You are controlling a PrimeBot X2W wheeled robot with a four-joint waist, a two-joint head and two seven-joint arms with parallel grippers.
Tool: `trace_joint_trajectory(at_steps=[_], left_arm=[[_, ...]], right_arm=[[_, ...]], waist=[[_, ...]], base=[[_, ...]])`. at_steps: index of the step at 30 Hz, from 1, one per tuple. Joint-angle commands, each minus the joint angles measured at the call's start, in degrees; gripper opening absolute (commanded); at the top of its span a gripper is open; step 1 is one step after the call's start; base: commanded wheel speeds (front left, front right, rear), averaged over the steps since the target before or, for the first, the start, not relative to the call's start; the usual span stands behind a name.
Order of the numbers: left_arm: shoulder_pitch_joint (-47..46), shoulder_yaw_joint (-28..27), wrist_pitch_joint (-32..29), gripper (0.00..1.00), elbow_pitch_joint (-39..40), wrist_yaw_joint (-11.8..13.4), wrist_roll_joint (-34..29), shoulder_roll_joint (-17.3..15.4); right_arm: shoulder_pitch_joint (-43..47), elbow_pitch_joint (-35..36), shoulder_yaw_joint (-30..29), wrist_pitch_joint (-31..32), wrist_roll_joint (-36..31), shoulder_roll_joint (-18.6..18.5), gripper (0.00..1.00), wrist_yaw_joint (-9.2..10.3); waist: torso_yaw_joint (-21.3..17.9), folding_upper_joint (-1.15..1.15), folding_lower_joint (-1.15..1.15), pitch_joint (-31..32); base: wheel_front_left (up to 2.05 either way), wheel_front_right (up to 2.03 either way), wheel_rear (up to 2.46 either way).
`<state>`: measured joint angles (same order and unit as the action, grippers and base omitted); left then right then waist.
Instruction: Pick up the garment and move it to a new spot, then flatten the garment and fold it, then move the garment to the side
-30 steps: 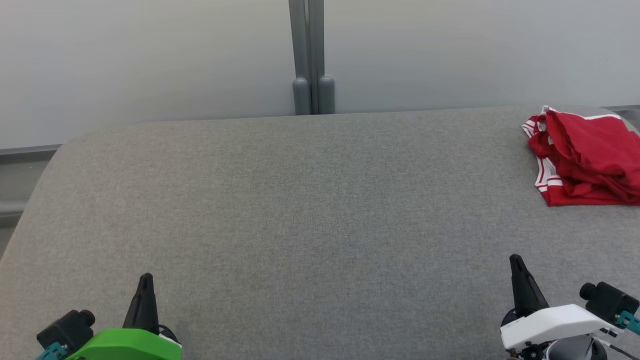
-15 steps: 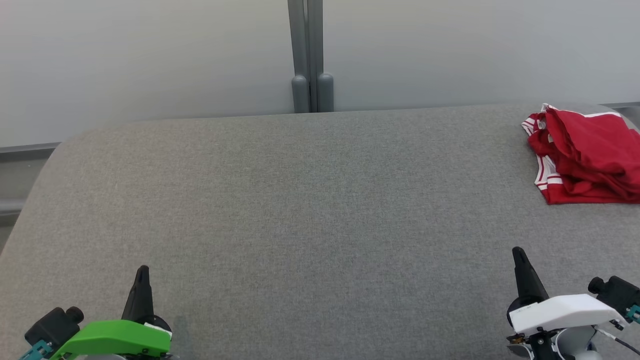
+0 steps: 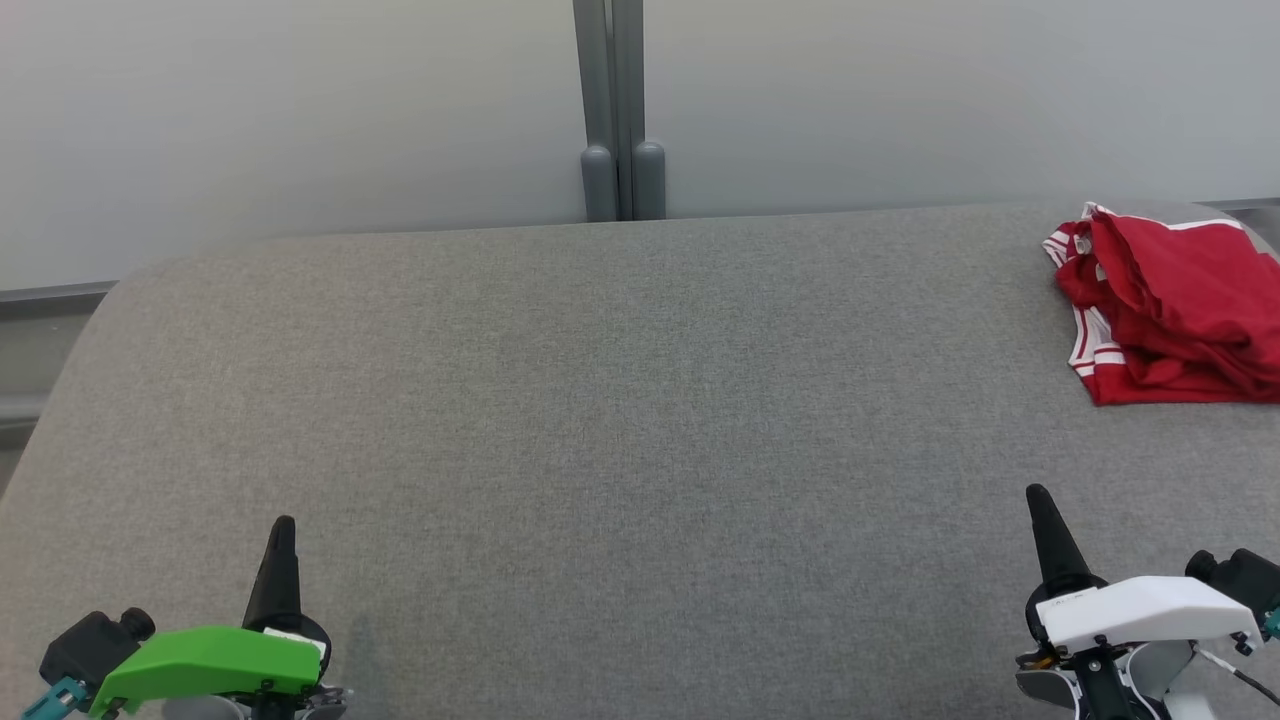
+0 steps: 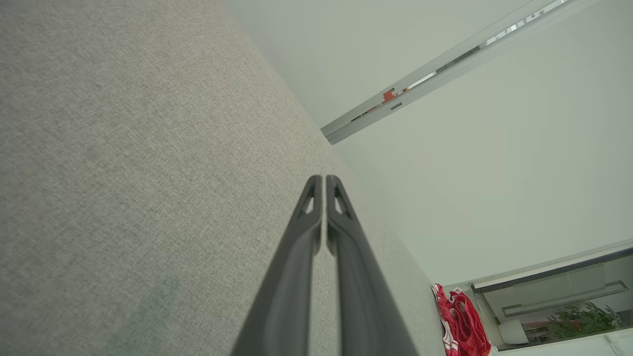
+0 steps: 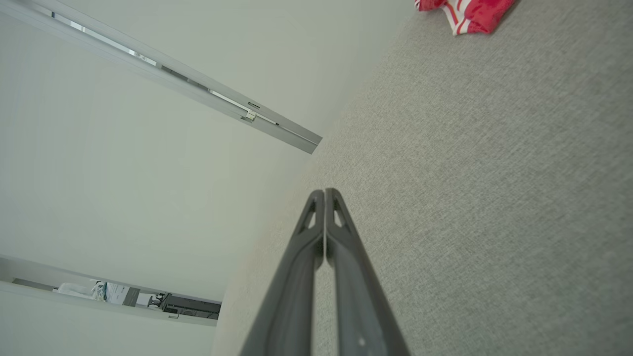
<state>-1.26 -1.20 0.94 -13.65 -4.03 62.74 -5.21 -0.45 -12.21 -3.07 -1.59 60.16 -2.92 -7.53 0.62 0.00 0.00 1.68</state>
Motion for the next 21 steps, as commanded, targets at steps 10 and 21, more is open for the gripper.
trace_joint_trajectory(at_steps=[10,21], left_arm=[[-2.3,-1.4,-1.7,0.00,0.3,-1.0,6.4,0.3],[-3.0,-2.3,-3.0,0.00,0.1,-1.6,11.6,0.8]], right_arm=[[-2.3,0.0,-0.8,1.6,7.0,-0.4,0.00,0.04],[-3.1,-0.4,-1.3,3.0,12.7,-0.4,0.00,0.04]], waist=[[-0.1,0.00,0.00,-0.3],[-0.2,0.00,0.00,-0.6]], base=[[0.00,0.00,0.00],[0.00,0.00,0.00]])
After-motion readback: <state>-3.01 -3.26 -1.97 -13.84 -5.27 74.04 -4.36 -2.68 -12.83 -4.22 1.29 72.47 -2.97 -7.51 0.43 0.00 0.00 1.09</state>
